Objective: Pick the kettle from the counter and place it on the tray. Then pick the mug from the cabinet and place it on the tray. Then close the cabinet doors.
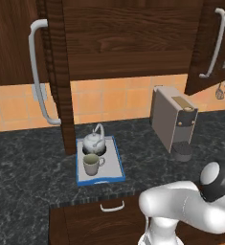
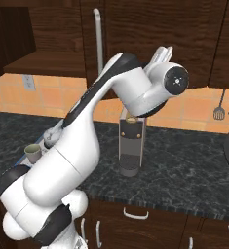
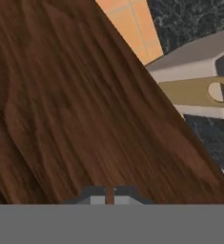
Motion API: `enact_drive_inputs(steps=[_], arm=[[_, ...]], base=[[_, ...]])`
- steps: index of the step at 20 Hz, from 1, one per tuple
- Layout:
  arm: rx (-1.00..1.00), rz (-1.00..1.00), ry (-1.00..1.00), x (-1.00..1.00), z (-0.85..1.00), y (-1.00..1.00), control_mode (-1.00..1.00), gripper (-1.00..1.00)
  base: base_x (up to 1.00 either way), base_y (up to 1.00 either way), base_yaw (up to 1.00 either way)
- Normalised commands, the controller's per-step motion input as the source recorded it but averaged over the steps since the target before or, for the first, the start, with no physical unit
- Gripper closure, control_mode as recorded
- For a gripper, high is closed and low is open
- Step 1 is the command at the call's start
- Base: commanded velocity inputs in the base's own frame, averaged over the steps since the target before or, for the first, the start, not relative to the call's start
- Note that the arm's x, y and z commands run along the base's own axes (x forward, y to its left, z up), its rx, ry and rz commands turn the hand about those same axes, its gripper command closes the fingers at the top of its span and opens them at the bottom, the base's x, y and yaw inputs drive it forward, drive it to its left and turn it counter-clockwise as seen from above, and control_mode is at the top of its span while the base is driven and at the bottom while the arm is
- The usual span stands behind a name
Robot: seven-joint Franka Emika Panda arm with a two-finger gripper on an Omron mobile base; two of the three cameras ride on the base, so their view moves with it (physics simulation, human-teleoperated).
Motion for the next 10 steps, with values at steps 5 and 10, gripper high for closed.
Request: enact_drive_inputs(steps=[5, 10], arm=[[0.0, -0.14, 0.0, 0.91, -0.37, 0.52, -1.0, 1.0], [0.06, -0.03, 0.0, 0.97, -0.22, 0.07, -1.0, 1.0]], base=[[0.0, 0.0, 0.0], [0.0, 0.0, 0.0]])
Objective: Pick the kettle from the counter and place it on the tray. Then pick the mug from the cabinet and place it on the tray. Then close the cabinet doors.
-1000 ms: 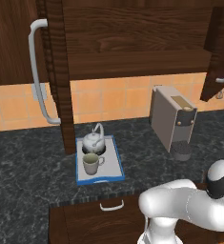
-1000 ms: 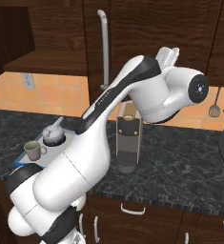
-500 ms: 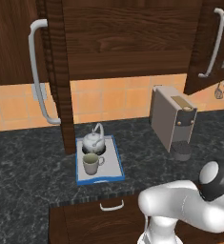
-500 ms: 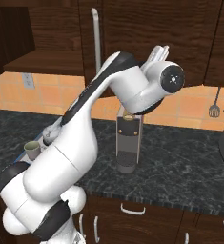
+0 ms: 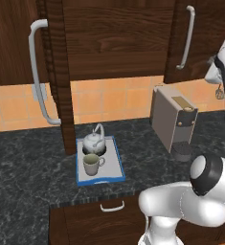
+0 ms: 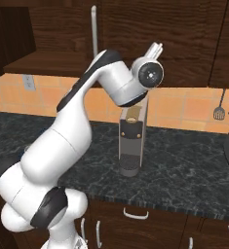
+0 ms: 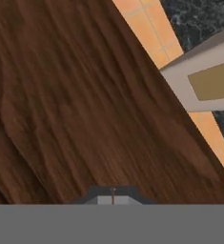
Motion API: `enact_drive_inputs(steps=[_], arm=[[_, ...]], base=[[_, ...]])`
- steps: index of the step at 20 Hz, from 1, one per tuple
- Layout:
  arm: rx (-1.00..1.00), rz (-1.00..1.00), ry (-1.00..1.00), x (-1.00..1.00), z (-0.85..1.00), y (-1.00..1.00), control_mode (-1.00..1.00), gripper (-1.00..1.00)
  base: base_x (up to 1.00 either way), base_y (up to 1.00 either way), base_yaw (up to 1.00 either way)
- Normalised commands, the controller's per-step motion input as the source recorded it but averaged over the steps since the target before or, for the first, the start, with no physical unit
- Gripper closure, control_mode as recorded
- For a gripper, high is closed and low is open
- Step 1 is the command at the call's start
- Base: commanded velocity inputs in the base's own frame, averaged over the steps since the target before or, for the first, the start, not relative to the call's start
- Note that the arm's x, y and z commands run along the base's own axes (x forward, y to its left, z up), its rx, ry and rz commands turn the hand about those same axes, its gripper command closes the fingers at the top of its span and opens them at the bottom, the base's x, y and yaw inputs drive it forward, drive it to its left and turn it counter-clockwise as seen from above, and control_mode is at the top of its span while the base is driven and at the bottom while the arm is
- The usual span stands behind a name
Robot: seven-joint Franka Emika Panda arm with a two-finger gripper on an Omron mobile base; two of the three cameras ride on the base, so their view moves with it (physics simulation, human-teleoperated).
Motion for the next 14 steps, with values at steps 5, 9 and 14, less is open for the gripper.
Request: enact_drive_inputs(steps=[5, 9, 14], arm=[[0.11, 0.0, 0.0, 1.0, -0.2, 0.0, -1.0, 1.0], [0.11, 0.0, 0.0, 1.0, -0.37, 0.0, -1.0, 1.0], [0.09, -0.01, -0.01, 0.85, -0.5, 0.02, -1.0, 1.0]], base=[[0.0, 0.0, 0.0], [0.0, 0.0, 0.0], [0.0, 0.0, 0.0]])
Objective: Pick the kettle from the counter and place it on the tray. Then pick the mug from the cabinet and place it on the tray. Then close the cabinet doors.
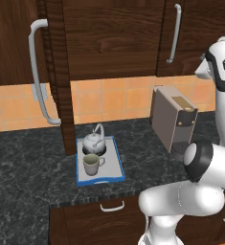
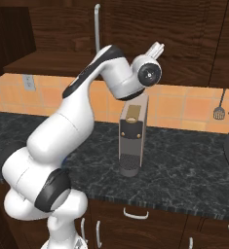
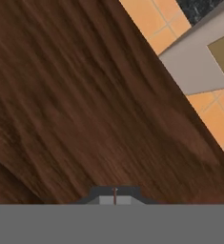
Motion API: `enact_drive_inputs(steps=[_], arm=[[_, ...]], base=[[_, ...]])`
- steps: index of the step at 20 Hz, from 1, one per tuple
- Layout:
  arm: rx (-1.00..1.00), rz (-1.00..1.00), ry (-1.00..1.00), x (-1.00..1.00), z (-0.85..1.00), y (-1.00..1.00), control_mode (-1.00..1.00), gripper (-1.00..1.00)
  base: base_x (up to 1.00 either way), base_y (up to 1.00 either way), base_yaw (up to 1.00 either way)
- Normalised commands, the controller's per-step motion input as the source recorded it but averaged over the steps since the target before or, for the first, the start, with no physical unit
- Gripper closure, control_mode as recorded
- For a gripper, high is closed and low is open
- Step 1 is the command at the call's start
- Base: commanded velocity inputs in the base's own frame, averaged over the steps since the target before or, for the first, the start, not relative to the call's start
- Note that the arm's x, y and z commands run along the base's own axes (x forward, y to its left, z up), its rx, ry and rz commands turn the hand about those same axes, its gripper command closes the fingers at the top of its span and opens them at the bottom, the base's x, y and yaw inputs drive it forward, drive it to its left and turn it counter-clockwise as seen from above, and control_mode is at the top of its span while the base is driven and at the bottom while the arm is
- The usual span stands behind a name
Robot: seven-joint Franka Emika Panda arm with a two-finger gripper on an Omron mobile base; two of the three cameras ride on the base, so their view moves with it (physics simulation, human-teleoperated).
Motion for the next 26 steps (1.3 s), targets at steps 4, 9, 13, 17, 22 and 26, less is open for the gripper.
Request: enact_drive_inputs(steps=[4, 9, 13, 17, 22, 26], arm=[[0.04, 0.0, -0.01, 0.28, -0.11, 0.0, -1.0, 1.0], [-0.01, 0.0, 0.0, -0.43, 0.04, 0.0, -1.0, 1.0], [-0.01, 0.0, -0.01, -0.67, 0.28, 0.0, -1.0, 1.0], [-0.08, 0.0, -0.01, -0.94, 0.28, 0.19, -1.0, 1.0], [-0.11, 0.02, 0.03, -0.25, 0.0, 0.14, -1.0, 1.0], [-0.23, 0.03, -0.1, -1.0, 0.0, 0.91, -1.0, 1.0]], base=[[0.0, 0.0, 0.0], [0.0, 0.0, 0.0], [0.0, 0.0, 0.0], [0.0, 0.0, 0.0], [0.0, 0.0, 0.0], [0.0, 0.0, 0.0]])
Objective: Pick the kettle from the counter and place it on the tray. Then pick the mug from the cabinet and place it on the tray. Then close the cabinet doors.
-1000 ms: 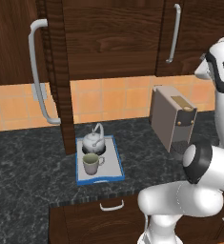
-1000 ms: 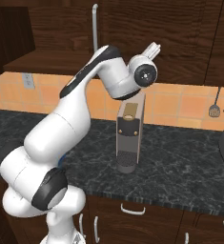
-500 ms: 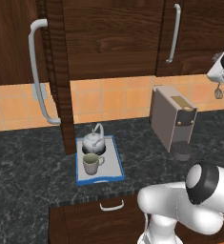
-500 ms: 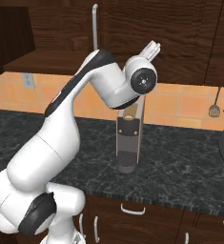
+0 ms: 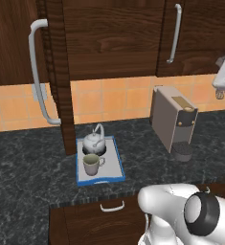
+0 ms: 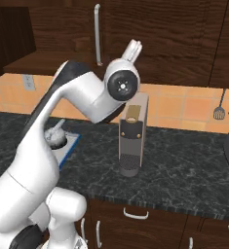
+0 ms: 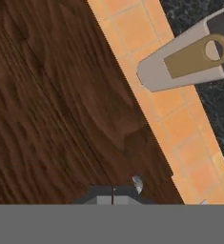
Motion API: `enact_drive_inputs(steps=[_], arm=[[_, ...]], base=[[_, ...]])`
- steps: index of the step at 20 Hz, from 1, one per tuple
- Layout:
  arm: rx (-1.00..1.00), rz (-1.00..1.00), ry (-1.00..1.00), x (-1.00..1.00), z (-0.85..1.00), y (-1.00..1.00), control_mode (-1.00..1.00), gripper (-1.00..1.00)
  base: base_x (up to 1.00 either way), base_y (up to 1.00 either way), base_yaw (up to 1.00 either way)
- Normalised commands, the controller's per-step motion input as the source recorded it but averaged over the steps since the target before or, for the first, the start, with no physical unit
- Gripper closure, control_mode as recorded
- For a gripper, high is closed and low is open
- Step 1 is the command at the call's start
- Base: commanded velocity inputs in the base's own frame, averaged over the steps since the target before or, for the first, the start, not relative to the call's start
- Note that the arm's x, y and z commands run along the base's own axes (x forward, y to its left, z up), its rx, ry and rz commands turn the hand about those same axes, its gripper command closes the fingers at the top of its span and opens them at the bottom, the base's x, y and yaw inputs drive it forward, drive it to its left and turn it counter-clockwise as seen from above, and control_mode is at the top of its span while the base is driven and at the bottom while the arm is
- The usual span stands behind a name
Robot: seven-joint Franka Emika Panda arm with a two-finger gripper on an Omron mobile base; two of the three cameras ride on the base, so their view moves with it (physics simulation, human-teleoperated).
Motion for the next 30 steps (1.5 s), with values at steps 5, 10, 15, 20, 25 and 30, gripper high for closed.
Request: enact_drive_inputs(steps=[5, 10, 15, 20, 25, 30], arm=[[-0.45, 0.08, -0.2, -1.0, -0.15, 1.0, -1.0, 1.0], [-0.44, 0.07, -0.17, -1.0, -0.12, 1.0, -1.0, 1.0], [-0.48, 0.08, -0.03, -1.0, 0.0, 1.0, -1.0, 1.0], [-0.38, 0.01, 0.05, -0.82, 0.0, 1.0, -1.0, 1.0], [-0.09, 0.0, -0.01, -0.11, -0.02, 0.32, -1.0, 1.0], [-0.06, -0.02, 0.0, -0.17, -0.12, 0.93, -1.0, 1.0]], base=[[0.0, 0.0, 0.0], [0.0, 0.0, 0.0], [0.0, 0.0, 0.0], [0.0, 0.0, 0.0], [0.0, 0.0, 0.0], [0.0, 0.0, 0.0]])
